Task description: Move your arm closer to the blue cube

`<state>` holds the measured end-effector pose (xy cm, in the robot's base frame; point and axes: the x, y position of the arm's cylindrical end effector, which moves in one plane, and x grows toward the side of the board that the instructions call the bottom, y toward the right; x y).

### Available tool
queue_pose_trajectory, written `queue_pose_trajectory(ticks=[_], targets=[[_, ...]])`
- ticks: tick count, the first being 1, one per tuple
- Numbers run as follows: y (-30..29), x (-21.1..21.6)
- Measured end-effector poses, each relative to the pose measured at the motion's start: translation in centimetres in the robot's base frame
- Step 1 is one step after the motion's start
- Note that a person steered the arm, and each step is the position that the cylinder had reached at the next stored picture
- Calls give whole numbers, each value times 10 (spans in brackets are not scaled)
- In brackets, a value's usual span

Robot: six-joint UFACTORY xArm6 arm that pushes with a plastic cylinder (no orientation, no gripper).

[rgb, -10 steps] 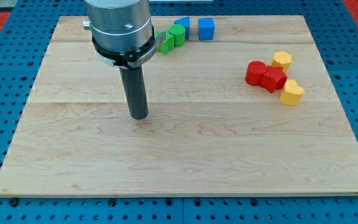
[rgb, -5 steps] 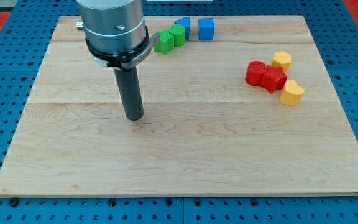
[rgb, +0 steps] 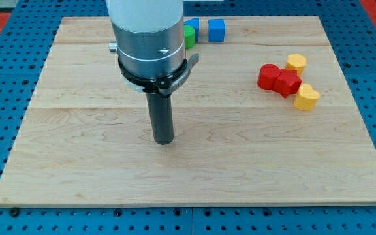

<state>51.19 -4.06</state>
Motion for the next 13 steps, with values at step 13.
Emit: queue_pose_trajectory(ticks=[13], targets=[[115, -195]])
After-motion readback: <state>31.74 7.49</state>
